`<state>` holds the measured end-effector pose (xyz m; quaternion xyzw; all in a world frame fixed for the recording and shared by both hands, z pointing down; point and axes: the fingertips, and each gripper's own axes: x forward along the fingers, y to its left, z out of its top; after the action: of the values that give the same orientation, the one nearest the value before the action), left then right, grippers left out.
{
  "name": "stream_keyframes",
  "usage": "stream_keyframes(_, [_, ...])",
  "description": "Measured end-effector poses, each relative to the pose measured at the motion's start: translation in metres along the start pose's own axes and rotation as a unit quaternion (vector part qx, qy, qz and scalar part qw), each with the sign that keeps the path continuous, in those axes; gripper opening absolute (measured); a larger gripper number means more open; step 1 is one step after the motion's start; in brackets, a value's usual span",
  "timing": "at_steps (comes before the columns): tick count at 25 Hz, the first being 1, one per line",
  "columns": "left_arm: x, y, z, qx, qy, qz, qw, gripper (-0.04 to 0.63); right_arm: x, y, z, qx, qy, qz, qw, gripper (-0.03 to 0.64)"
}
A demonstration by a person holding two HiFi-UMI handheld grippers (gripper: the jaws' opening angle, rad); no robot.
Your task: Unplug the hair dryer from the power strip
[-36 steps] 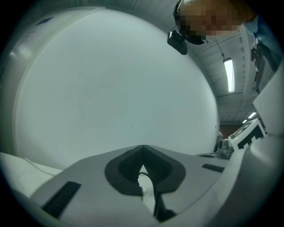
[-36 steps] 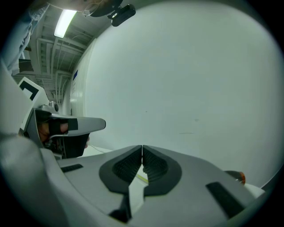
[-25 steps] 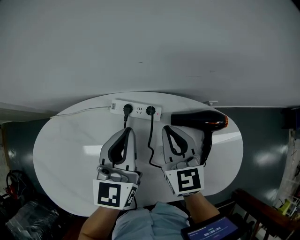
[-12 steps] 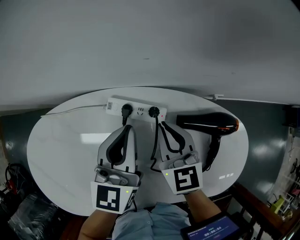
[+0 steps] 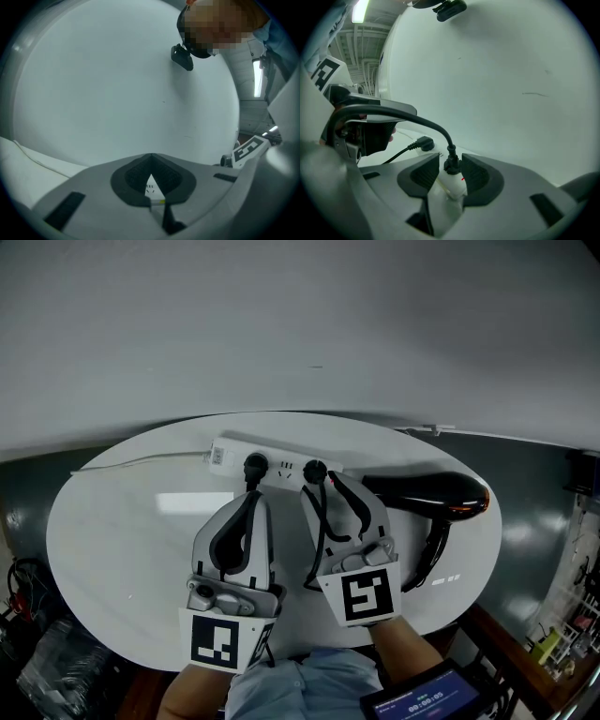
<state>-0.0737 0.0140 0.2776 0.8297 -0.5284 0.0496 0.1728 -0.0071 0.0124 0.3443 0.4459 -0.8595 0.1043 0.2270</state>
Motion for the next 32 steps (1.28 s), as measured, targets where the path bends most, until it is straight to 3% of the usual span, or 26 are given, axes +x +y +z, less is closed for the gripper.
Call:
stream_keyframes(4, [-0.001, 0.002, -0.003, -0.010, 0.010, 0.002, 0.9999, -0.002, -0.002, 0.005, -0.001, -0.031, 0.030, 0.008, 0.999, 0.144])
stream_keyframes(11, [0.001, -0.001, 0.000, -0.013, 0.003, -0.008, 0.9999, -0.002, 0.000, -0.001, 0.004, -0.020, 0.023, -0.017, 0.999, 0.088])
stream_keyframes(15, [-0.002, 0.000, -0.006, -0.010, 0.015, -0.005, 0.9998, -0.002, 0.003, -0.007, 0.015, 0.056, -0.032, -0.053, 0.996, 0.078])
stream_keyframes(17, [-0.001, 0.000, -0.005, -0.006, 0.010, -0.008, 0.9999, -0.002, 0.004, -0.008, 0.015, 0.067, -0.037, -0.056, 0.996, 0.075])
stream_keyframes(21, [0.000, 0.000, -0.004, -0.010, 0.005, -0.010, 0.9999, -0.002, 0.004, -0.003, 0.004, 0.000, 0.012, -0.031, 0.999, 0.068])
stream_keyframes(27, [-0.002, -0.003, -0.010, -0.032, 0.025, -0.003, 0.9992, -0.002, 0.003, -0.003, 0.006, 0.001, 0.005, -0.031, 1.000, 0.067])
stream_keyframes(32, [-0.001, -0.008, -0.011, -0.034, 0.026, -0.005, 0.9991, -0.002, 0.002, -0.008, 0.023, 0.081, -0.059, -0.062, 0.993, 0.067])
